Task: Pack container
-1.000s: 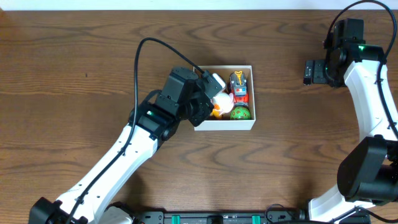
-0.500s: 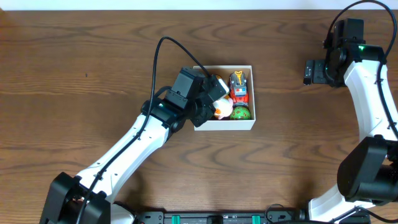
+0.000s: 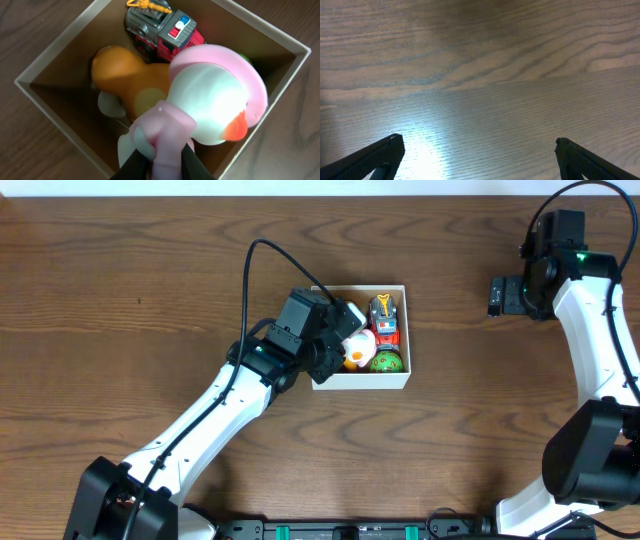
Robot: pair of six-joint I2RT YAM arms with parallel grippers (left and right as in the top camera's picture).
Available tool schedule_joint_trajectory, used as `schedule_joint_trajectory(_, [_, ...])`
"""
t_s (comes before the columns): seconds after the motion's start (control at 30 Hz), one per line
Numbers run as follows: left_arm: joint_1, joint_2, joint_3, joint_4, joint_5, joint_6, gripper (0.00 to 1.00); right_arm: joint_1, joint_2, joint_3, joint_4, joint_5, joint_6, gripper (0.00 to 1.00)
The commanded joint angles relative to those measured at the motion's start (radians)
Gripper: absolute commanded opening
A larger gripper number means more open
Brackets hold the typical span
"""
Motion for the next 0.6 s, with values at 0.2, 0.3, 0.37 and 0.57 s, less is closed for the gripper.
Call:
schedule_joint_trajectory(0.2, [0.003,0.000,0.005,-0.035,-0.002,-0.085,0.41,-0.007,-0.014,0.000,0.000,0.007,-0.008,0.99])
schedule_joint_trajectory(0.3, [0.003,0.000,0.005,-0.053,-0.002,-0.085,0.52,-0.007,-0.014,0.000,0.000,0.007,-0.008,0.99])
schedule_joint_trajectory(0.37, [0.003,0.000,0.005,-0.061,-0.002,-0.085,0.60,-0.007,-0.014,0.000,0.000,0.007,-0.008,0.99])
schedule_joint_trajectory(0.57, [0.003,0.000,0.005,-0.043,-0.002,-0.115,0.61,-0.007,-0.014,0.000,0.000,0.007,-0.008,0.99])
